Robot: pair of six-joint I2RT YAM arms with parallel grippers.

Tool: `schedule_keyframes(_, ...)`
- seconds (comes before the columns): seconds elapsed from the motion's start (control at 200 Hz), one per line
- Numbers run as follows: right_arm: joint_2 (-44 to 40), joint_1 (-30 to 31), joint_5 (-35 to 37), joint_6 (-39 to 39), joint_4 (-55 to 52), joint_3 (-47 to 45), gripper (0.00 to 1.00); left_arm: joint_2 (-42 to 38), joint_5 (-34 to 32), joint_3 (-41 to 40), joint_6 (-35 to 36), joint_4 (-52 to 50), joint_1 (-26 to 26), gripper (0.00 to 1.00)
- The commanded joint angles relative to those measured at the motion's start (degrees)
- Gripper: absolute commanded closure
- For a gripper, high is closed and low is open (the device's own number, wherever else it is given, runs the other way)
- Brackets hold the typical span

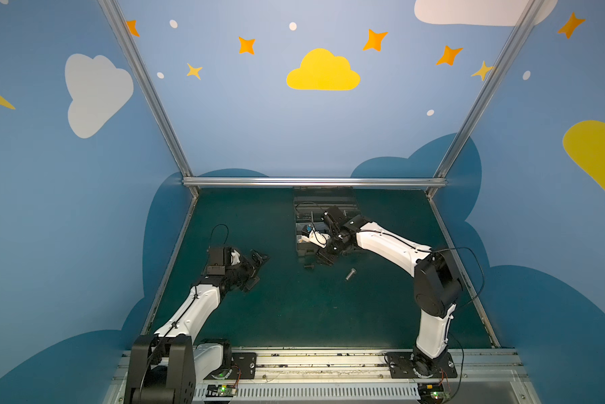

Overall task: Sort the screws and nuts into containers
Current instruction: Pick up the screw from the center of the table.

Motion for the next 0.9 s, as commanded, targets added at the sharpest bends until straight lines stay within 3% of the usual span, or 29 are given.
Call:
schedule_keyframes(0.0,1.39,1.25,-2.28,0.11,1.34,-0.60,0.48,-0.96,-0.04,0.02,0.86,-0.75,0.22,0.00)
schedule_keyframes(0.896,10.82,2.64,1.67,-1.69,5.07,2.30,0.47,-0.79,-0.12,0.03,1.30,-0.97,0.38,0.00)
